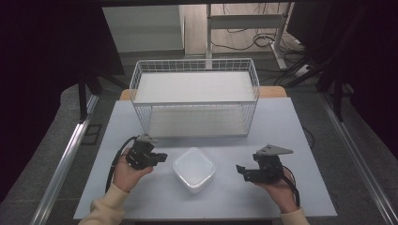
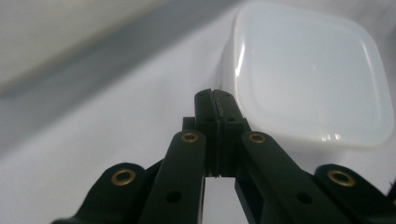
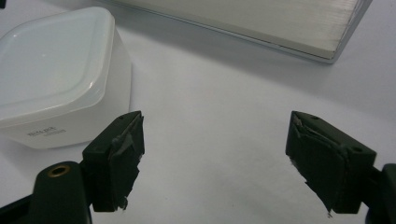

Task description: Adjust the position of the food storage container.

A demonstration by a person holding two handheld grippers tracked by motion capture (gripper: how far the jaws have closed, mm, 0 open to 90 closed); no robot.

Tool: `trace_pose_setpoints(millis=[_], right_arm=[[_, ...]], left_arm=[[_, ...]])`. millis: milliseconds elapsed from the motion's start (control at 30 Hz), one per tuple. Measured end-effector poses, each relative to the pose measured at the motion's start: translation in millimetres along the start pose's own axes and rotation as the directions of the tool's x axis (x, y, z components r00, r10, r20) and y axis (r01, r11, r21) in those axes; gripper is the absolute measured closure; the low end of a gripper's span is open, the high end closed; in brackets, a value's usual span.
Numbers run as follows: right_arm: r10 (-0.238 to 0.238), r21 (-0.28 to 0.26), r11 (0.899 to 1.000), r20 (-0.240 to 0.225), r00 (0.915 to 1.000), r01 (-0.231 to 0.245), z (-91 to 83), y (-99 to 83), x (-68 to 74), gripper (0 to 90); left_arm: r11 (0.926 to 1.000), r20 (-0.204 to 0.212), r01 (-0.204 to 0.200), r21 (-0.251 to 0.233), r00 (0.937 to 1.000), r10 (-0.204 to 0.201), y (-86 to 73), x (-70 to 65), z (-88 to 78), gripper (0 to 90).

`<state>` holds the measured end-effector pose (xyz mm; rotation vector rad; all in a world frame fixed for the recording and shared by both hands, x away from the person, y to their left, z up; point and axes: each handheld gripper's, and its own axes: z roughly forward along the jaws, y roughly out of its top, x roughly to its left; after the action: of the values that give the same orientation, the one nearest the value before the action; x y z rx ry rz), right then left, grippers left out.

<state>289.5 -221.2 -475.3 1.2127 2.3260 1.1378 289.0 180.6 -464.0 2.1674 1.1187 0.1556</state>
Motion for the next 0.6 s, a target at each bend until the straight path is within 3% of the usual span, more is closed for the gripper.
trace_pose_setpoints(millis=[200, 467, 600], right_arm=[[0.001, 0.006, 1.0, 0.001, 1.0, -0.001, 0.9, -0.5, -0.4, 19.1], [-0.001, 0.002, 1.0, 0.001, 1.0, 0.001, 0.5, -0.5, 0.2, 19.1], [0.0, 0.004, 1.0, -0.001, 1.0, 0.0, 0.9, -1.0, -1.0, 19.1]], left_arm=[[0.9992, 0.017, 0.008, 0.04, 0.9998, -0.008, -24.0, -8.5, 4.6, 90.0], [0.997, 0.079, -0.009, 0.077, 0.9969, 0.003, -24.5, -22.7, 25.2, 90.0], [0.9967, 0.062, -0.008, 0.081, 0.9981, 0.003, -17.4, -23.7, 32.7, 90.0]])
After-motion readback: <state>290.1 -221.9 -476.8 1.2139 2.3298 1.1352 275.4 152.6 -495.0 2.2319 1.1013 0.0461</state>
